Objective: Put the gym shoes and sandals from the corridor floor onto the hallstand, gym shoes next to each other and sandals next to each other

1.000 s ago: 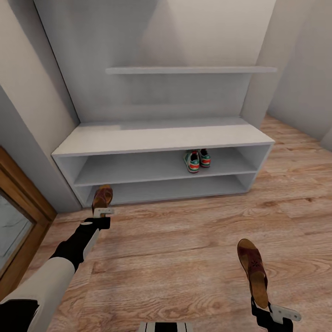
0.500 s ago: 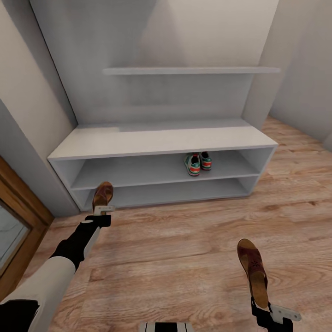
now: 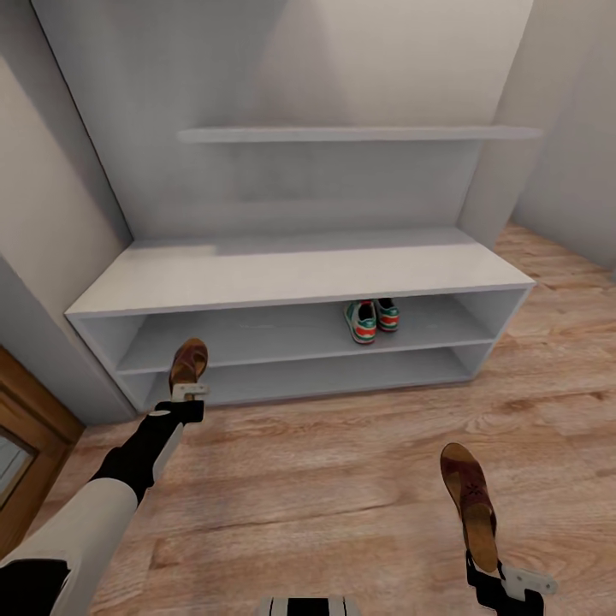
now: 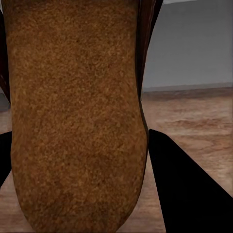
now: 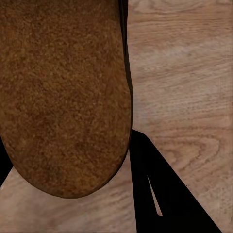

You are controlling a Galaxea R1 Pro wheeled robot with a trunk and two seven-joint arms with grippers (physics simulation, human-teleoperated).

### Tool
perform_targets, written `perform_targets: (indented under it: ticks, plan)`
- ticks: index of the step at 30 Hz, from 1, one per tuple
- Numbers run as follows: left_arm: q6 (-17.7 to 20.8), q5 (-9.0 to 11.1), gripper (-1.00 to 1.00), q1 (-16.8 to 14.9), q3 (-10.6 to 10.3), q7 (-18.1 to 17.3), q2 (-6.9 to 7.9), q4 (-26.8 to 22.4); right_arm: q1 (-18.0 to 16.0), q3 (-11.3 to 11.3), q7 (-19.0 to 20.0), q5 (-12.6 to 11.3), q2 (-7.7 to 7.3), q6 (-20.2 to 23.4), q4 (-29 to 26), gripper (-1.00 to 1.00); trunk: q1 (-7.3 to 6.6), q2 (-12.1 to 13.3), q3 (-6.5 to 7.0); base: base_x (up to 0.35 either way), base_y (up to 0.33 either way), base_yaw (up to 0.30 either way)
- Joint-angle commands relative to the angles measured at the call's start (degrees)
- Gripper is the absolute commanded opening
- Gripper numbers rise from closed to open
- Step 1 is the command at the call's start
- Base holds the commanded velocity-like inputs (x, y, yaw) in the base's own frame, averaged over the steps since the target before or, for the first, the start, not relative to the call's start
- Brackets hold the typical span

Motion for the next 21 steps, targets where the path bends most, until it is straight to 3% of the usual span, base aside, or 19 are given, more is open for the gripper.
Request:
perform_targets:
  ticks: [1,7,14,21]
  plan:
    - [0.3,0.2,-1.00,0.0,-0.3,0.4,0.06,-0.1,0.0,0.0,0.2,-0.5,0.00,-0.1,0.0,-1.00,0.01,0.0,-0.04,0.176,0.000,0.000]
    - [0.2,0.4,-1.00,0.3,-0.3,0.5,0.12,-0.1,0.0,0.0,0.2,-0.5,0.00,-0.2,0.0,-1.00,0.01,0.0,-0.04,0.065,0.000,0.000]
    - [0.2,0.4,-1.00,0.3,-0.3,0.5,0.16,0.0,0.0,0.0,0.2,-0.5,0.00,-0.2,0.0,-1.00,0.01,0.0,-0.04,0.236,0.000,0.000]
    - [0.2,0.5,-1.00,0.3,-0.3,0.5,0.17,0.0,0.0,0.0,0.1,-0.5,0.00,-0.2,0.0,-1.00,0.01,0.0,-0.04,0.043,0.000,0.000]
